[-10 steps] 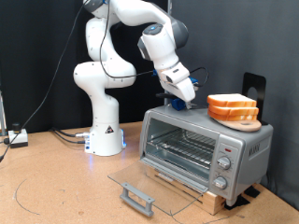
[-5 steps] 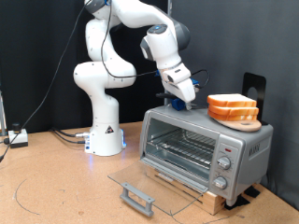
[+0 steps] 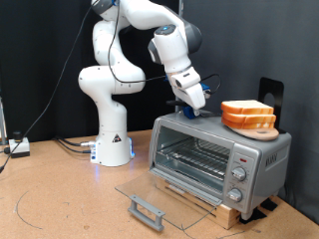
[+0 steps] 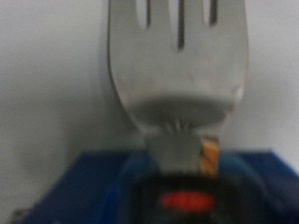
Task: Make a piece of toast with the oven
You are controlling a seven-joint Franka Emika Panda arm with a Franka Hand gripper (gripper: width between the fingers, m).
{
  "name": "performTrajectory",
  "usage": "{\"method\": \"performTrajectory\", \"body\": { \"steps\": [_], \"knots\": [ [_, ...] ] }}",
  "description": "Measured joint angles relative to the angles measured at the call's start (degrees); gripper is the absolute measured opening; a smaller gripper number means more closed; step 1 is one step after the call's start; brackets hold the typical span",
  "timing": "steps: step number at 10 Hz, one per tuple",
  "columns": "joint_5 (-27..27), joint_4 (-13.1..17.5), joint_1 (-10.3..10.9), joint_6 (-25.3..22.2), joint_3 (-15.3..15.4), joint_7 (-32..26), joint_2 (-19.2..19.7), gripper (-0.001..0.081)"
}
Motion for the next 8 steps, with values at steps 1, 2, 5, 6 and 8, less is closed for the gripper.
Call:
{"method": "performTrajectory", "body": {
  "steps": [1,2,5,6,8],
  "knots": [
    [-0.3,0.0,-0.3,0.0,-0.3,-0.2,0.0,0.0399],
    [-0.7,0.0,-0.6,-0.1,-0.6,-0.2,0.0,0.0395],
    [-1.0,0.2,-0.8,-0.8,-1.8,-0.2,0.0,0.0395],
    [-1.1,0.7,-0.8,-2.3,-3.0,-0.2,0.0,0.0395],
    [-1.8,2.6,-0.9,-6.9,-7.5,-0.2,-0.4,0.0395]
  ]
}}
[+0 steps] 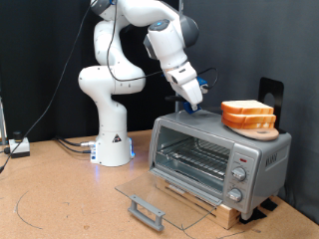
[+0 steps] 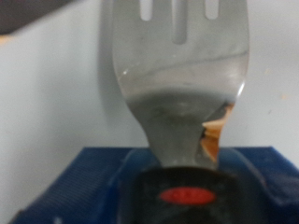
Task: Make a piece of toast with the oven
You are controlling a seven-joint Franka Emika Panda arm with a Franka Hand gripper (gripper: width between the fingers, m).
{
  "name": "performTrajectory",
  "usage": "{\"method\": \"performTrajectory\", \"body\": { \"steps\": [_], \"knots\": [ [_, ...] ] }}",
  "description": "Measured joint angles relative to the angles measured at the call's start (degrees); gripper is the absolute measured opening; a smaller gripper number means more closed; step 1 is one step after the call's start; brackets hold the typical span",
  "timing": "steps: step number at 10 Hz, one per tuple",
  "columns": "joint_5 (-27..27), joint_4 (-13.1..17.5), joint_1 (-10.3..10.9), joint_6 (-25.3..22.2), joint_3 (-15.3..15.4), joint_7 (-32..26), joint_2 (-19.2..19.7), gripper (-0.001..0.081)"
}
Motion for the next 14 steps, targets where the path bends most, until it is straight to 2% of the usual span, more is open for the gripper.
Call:
{"method": "performTrajectory", "body": {
  "steps": [2,4,8,10,12,14],
  "knots": [
    [-1.4,1.4,-0.2,-3.8,-3.3,0.0,-1.0,0.0395],
    [-1.8,1.5,-0.5,-3.5,-3.2,0.1,-0.9,0.0395],
    [-6.3,0.9,-6.9,-2.3,-6.7,-0.1,-2.1,0.0395],
    [-8.1,1.0,-9.6,-4.3,-10.7,-0.5,-2.0,0.0395],
    [-12.1,1.2,-12.7,-6.1,-13.7,-0.6,-1.5,0.0395],
    [-15.8,1.4,-15.4,-6.5,-16.8,-4.4,-0.9,0.0395]
  ]
}}
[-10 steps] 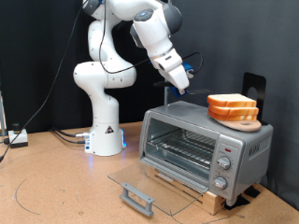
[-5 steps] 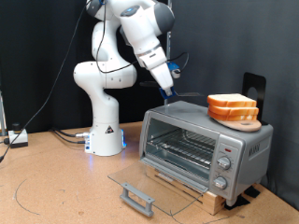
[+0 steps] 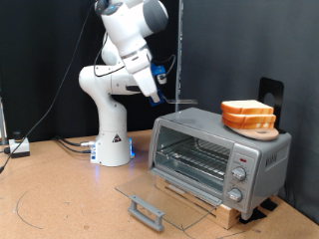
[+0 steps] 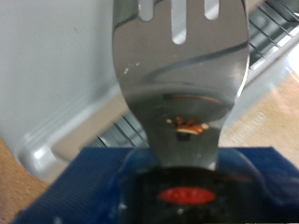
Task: Make a piece of toast with the oven
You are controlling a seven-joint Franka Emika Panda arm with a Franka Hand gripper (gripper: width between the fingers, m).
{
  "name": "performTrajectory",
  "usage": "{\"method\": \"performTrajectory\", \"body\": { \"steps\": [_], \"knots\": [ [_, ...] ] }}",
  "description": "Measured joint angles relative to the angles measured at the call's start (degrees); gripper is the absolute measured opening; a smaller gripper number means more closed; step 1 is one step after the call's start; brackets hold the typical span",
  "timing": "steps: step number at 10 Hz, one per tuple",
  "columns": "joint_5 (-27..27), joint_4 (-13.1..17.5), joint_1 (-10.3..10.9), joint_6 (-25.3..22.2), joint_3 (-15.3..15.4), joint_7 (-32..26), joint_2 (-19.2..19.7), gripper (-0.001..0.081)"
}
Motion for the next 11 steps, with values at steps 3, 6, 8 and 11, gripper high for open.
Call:
{"method": "performTrajectory", "body": {
  "steps": [3,6,8,11],
  "knots": [
    [-0.7,0.2,-1.7,0.0,-3.1,-4.3,1.1,0.0395],
    [-1.4,-0.1,-1.2,-0.2,-0.5,-5.2,1.1,0.0395],
    [0.1,-0.3,-0.1,1.0,2.7,-5.1,1.1,0.0395],
    [5.9,-0.3,1.5,4.3,8.0,-2.6,1.1,0.0395]
  ]
}}
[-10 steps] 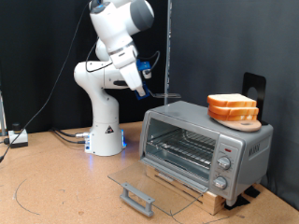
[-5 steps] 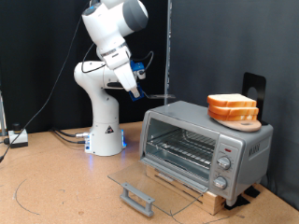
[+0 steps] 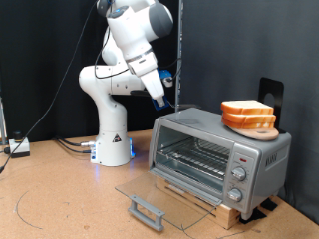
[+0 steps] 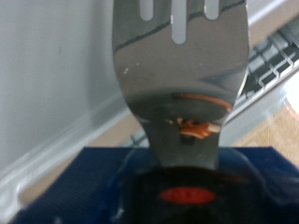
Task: Make a piece of toast with the oven
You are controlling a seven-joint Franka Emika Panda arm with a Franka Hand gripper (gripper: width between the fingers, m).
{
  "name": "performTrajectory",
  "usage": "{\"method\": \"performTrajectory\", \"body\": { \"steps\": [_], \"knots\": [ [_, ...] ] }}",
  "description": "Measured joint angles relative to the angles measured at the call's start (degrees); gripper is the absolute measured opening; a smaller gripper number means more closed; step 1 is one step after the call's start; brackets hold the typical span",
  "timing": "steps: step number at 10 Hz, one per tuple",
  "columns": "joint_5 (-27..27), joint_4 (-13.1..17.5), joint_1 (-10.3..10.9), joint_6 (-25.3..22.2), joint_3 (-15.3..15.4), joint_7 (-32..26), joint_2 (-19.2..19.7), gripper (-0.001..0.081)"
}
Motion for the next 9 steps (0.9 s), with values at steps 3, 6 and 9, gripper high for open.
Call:
{"method": "performTrajectory", "body": {
  "steps": [3,6,9],
  "knots": [
    [3.5,0.8,0.4,1.2,3.9,2.1,1.0,0.0395],
    [6.3,1.5,0.4,2.7,6.4,2.2,2.2,0.0395],
    [8.2,2.2,0.6,3.0,7.4,2.0,2.3,0.0395]
  ]
}}
